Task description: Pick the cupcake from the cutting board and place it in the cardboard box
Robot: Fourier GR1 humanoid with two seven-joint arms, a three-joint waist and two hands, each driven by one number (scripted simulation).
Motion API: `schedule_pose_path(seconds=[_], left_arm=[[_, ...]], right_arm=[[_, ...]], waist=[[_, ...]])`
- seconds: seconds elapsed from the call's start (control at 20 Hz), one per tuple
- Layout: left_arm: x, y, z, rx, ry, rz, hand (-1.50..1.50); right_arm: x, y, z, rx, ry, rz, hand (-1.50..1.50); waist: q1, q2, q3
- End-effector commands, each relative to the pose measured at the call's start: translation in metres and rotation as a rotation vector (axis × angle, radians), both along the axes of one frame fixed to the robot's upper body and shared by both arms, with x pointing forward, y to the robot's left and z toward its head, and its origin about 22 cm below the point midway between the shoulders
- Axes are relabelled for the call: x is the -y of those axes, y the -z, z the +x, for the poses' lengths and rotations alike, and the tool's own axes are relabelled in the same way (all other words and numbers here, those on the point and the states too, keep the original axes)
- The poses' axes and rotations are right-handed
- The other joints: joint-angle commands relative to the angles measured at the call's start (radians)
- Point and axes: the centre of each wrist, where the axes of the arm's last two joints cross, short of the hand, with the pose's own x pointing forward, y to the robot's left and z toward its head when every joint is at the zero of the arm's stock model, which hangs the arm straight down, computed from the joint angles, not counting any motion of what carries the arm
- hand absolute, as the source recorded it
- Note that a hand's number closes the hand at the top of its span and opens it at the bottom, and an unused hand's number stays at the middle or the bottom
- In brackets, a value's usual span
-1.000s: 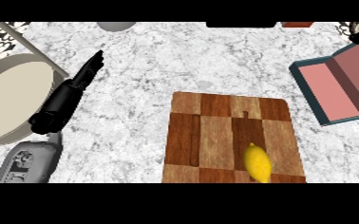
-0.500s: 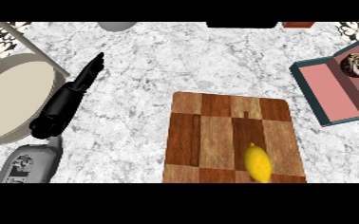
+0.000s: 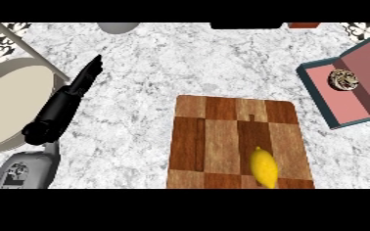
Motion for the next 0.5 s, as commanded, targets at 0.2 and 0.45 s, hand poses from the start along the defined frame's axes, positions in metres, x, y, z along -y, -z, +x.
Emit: schedule_pose_path(seconds=[0.2, 0.45], left_arm=[[-0.008, 0.003, 0.001, 0.005, -0.013, -0.004, 0.0], [0.001, 0.002, 0.008, 0.007, 0.013, -0.001, 0.0]], right_arm=[[0.041, 0.018, -0.031, 0.441, 0.238, 0.409, -1.5], [0.075, 0.046, -0.067, 0.539, 0.319, 0.384, -1.5]], waist=[[-0.007, 0.005, -0.001], [0.006, 0.01, -0.001]])
